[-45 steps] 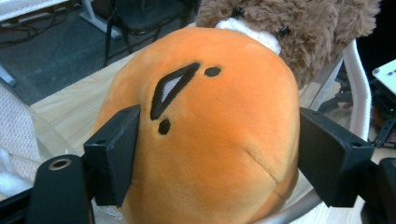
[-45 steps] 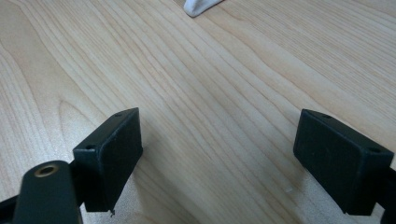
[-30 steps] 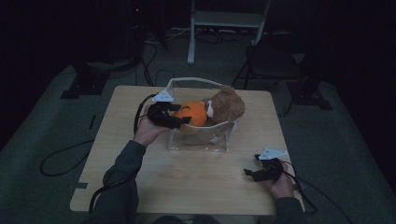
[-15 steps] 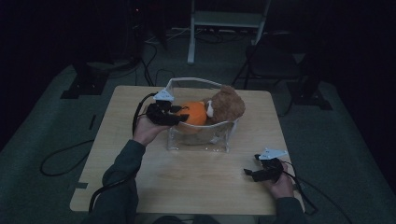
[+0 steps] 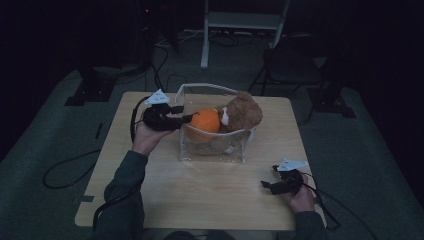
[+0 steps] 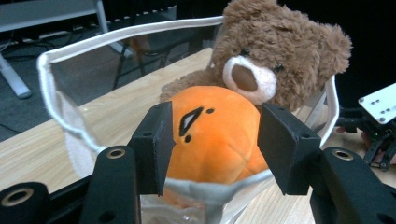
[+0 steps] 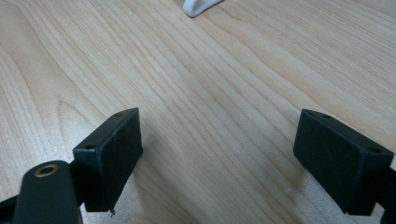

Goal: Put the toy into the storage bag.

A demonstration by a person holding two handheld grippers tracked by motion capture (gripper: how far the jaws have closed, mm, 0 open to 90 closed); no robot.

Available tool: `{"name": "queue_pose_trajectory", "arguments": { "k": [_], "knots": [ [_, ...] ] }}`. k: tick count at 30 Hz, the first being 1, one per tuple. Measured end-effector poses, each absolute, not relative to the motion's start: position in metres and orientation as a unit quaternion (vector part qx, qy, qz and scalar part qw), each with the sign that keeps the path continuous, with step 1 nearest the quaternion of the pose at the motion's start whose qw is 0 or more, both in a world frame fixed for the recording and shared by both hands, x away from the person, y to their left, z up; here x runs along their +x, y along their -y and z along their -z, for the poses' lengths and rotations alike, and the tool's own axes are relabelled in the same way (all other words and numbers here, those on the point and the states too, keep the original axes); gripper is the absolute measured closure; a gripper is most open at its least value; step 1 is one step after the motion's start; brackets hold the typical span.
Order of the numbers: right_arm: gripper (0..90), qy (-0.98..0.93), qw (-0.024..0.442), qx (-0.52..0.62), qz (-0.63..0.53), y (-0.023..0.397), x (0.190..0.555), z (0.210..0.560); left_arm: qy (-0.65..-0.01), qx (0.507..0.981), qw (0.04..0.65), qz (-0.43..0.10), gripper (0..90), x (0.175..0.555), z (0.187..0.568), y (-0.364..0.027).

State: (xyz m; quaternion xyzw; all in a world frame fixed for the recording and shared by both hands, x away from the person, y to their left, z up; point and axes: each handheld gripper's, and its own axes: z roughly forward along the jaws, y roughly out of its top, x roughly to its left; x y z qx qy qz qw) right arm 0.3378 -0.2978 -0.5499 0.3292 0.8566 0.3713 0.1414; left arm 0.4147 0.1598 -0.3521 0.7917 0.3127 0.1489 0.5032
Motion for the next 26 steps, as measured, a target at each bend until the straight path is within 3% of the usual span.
{"name": "queue_pose_trajectory", "arguments": {
  "k": [15, 26],
  "knots": [
    [14.7, -0.857, 0.142, 0.329, -0.371, 0.298, 0.338, 0.55, -0.338, 0.76, 0.532, -0.159, 44.7, 0.401, 0.361, -0.19],
    [14.7, -0.856, 0.141, 0.33, -0.371, 0.298, 0.338, 0.55, -0.386, 0.726, 0.548, -0.152, 44.3, 0.384, 0.397, -0.223]
  ]
}}
